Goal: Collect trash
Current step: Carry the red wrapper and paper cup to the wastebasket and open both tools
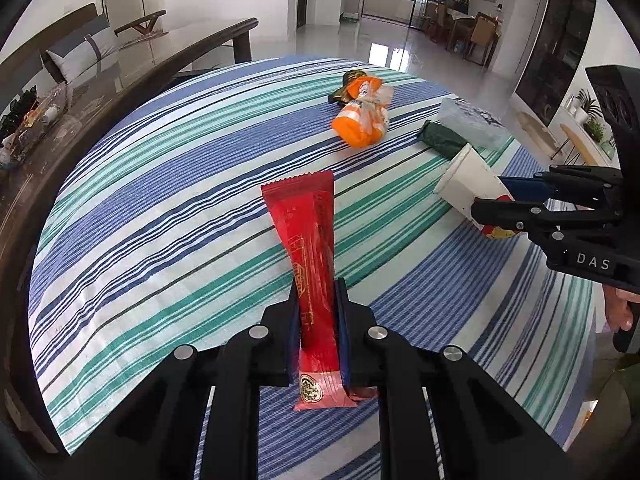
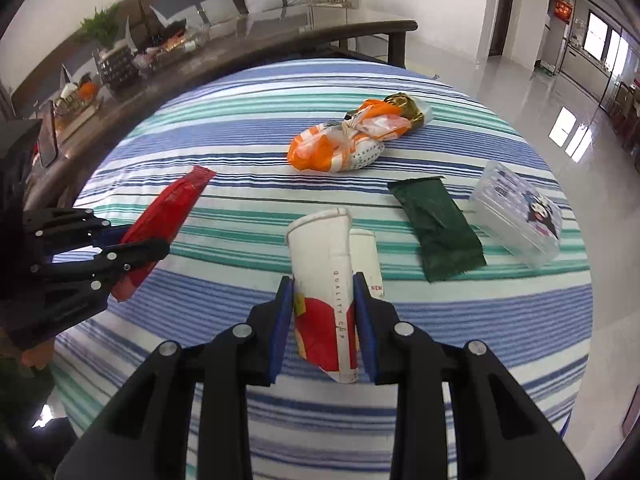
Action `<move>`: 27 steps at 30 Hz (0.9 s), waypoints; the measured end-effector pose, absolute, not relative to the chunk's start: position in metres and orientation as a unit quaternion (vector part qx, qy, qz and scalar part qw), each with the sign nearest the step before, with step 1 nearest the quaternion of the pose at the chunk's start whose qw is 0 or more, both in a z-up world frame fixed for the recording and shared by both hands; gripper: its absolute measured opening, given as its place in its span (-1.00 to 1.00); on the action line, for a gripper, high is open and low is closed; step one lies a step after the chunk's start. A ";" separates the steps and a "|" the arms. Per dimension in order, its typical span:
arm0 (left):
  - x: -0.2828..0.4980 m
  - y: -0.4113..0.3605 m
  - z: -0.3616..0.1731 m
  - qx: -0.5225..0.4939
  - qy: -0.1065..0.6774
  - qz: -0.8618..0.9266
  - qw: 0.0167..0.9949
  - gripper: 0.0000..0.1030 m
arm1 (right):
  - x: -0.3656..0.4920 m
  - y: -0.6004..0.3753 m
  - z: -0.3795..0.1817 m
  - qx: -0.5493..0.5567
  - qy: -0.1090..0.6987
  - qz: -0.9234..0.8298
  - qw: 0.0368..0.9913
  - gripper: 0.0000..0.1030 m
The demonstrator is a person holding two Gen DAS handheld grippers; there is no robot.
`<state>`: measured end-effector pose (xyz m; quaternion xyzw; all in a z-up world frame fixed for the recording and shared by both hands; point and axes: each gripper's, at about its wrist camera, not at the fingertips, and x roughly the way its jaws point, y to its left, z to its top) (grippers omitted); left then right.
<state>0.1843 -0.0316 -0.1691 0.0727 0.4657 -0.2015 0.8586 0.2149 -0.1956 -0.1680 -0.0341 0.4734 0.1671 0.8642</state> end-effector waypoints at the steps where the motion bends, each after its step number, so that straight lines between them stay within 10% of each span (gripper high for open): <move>1: 0.181 -0.034 -0.165 0.072 0.462 -0.206 0.860 -0.75 | 0.209 -0.201 -0.166 -0.025 0.471 0.170 0.865 -0.43; 27: 0.076 -0.385 -0.134 0.112 0.444 -0.456 0.763 -0.80 | 0.078 -0.561 -0.176 0.182 0.451 -0.076 0.871 -0.43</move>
